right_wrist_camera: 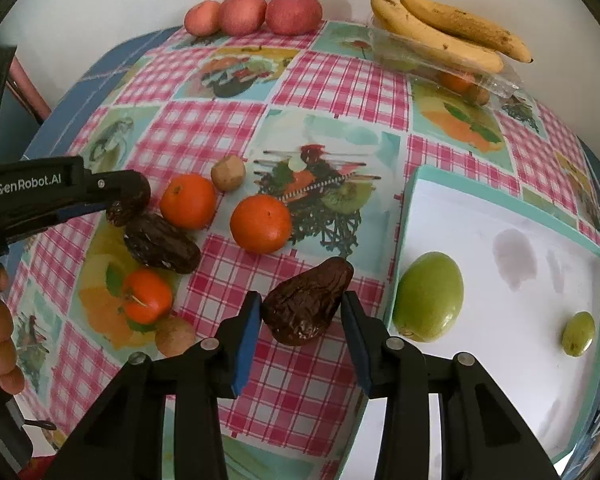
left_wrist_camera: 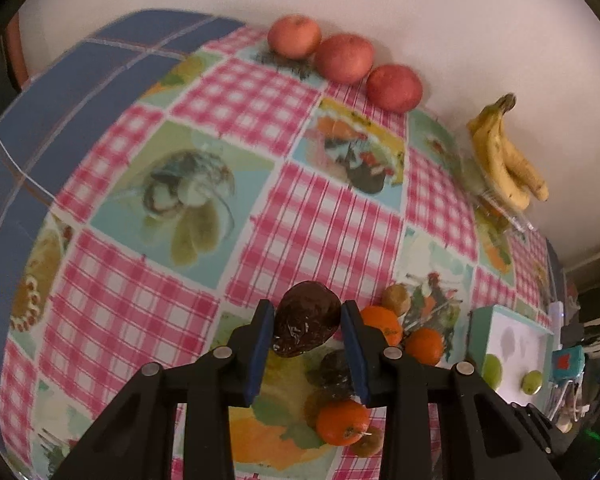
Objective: Organize fruits
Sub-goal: 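Close the right gripper on the large dark date and lift it, then carry the dark date with the right gripper over the white tray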
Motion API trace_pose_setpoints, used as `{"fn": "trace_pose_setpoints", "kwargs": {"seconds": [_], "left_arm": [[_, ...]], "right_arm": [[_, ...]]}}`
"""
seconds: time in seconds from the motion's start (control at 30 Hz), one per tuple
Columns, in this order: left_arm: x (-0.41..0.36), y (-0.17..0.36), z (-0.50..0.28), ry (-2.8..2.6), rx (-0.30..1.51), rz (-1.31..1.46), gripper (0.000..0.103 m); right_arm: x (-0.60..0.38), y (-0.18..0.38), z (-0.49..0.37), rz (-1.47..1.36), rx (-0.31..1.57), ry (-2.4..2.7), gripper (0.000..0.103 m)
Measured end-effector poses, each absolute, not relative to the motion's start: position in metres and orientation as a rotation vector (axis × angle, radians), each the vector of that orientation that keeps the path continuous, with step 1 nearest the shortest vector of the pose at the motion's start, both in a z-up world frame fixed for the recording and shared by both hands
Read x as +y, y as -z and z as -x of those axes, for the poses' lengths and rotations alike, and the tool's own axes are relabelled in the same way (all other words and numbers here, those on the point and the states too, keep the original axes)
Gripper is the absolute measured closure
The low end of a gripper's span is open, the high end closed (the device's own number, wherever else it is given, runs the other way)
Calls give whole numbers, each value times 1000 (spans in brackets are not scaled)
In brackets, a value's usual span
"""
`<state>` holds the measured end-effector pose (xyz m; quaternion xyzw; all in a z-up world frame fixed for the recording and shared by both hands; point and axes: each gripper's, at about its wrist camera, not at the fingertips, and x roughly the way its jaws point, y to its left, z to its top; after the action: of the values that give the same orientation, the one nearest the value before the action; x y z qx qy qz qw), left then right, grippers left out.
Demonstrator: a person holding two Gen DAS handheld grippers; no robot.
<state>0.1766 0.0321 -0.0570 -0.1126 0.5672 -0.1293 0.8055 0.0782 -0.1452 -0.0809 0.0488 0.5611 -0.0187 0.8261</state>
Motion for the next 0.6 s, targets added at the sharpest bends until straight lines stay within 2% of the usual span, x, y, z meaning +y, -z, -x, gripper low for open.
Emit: {"fn": "trace_pose_setpoints", "kwargs": {"seconds": [0.37, 0.6], "left_arm": [[32, 9, -167, 319, 1120, 236, 66], [18, -11, -152, 360, 1081, 191, 66]], "right_arm": [[-158, 17, -59, -163, 1044, 62, 61], [-170, 3, -47, -206, 1027, 78, 61]]}}
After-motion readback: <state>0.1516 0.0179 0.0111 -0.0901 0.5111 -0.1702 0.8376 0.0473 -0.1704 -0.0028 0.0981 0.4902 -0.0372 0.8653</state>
